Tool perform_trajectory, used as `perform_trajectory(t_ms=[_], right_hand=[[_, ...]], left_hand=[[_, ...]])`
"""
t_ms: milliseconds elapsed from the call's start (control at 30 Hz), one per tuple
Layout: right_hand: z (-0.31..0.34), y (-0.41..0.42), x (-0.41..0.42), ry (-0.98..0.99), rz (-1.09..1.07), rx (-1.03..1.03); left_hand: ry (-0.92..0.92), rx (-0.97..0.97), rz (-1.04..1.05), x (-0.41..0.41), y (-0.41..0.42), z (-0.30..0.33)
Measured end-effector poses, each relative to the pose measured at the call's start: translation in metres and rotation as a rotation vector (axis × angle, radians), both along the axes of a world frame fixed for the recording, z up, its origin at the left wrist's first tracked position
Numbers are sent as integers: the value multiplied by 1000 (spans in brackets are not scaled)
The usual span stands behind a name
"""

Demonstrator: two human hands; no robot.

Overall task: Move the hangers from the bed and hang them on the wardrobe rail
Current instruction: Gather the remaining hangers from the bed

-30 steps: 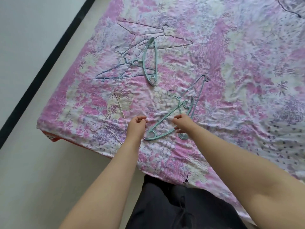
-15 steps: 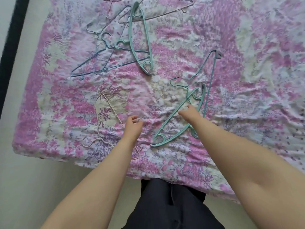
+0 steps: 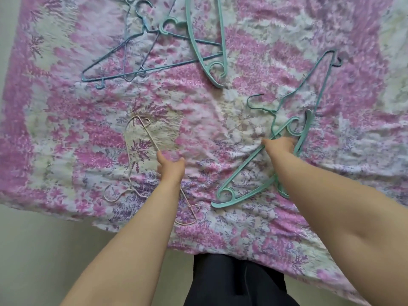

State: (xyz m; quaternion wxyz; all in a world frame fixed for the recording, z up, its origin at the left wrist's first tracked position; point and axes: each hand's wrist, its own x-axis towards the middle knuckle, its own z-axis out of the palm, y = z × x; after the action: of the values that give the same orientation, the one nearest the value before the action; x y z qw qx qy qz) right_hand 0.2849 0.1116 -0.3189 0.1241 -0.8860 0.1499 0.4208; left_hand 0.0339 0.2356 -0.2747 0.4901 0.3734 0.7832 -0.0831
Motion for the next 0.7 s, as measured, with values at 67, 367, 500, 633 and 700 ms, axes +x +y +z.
perform_trajectory(t_ms=[67, 367, 500, 633, 700], right_hand=[[-5, 6, -2, 7, -5, 44], [10, 52, -26, -257, 54, 589], [23, 119, -15, -256, 166, 715], [40, 197, 1, -183, 274, 837], [46, 232, 8, -47, 491, 839]], left_hand=[[47, -67, 23, 0, 4, -8], [19, 229, 82, 19, 33, -14], [-90, 502, -4, 48, 85, -1], [-210, 563, -95, 87, 155, 2], [-304, 566, -131, 110, 189, 2]])
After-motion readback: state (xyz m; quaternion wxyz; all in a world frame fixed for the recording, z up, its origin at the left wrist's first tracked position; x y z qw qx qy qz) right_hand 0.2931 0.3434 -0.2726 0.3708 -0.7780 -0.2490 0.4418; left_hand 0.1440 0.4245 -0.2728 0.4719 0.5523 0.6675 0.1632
